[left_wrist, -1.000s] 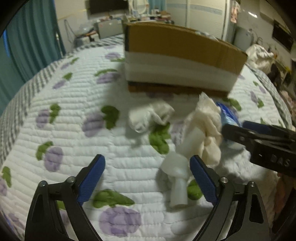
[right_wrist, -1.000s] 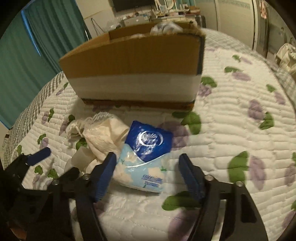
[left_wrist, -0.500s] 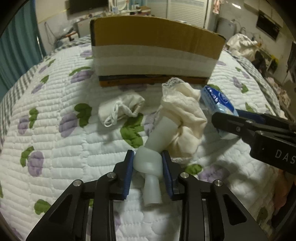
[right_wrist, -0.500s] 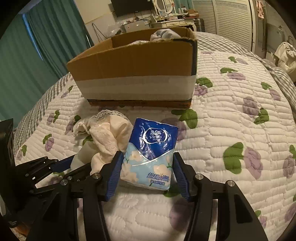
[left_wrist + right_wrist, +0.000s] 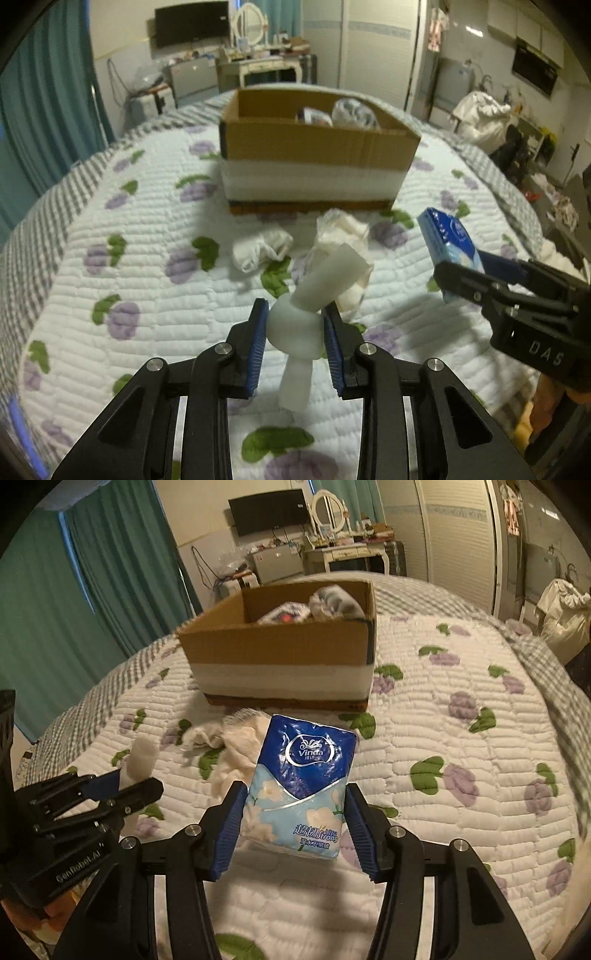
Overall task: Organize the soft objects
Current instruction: 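Carry the tube and tissue pack over the box and open both tools inside it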
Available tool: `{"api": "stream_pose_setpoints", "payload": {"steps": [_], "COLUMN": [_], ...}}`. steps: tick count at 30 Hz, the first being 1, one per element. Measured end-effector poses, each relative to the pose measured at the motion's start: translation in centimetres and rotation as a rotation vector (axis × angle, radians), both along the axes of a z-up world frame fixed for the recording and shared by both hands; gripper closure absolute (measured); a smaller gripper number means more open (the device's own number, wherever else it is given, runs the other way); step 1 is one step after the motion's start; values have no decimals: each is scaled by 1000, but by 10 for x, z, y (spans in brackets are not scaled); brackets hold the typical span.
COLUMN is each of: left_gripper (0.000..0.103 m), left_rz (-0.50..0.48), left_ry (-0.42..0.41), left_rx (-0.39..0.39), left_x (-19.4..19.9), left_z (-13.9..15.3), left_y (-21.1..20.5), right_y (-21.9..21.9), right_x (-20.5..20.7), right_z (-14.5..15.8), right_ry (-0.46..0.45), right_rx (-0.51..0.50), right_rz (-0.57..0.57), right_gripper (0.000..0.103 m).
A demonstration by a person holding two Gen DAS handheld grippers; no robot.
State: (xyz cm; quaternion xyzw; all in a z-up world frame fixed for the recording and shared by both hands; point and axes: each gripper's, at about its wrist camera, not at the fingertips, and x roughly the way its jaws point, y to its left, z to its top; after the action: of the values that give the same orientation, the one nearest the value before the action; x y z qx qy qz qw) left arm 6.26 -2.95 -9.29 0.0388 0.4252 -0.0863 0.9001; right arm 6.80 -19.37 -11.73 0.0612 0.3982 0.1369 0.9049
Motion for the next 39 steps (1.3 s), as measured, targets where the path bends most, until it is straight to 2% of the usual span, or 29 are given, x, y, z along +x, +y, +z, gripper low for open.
{"api": "stream_pose_setpoints", "payload": {"steps": [7,12,19,24,31,39], "left_gripper": [74,74,74,74,74,74], "left_rz": [-3,-22,-42,-58,-56,-49], "left_ry": [-73,-148,-212,-252,-249,-160], "left_rx": [-7,-9,-17,10,26,52], "left_x": [-15,-9,28,77,147,206], "left_z": [37,71,107,120,105,55], "left_y": [2,1,-4,-13,-21,-21], "right_y": [4,6,6,8,11,8], "right_x": [-22,-22,15,60,132,187], "right_z": [32,62,117,140,132,71], "right_ry": [-65,-121,-219,-266,-255,-155], "right_rx": [2,-6,-25,-49,-57,-91], "right_rz": [7,18,40,45,46,41], "right_gripper": [49,49,49,49,49,49]}}
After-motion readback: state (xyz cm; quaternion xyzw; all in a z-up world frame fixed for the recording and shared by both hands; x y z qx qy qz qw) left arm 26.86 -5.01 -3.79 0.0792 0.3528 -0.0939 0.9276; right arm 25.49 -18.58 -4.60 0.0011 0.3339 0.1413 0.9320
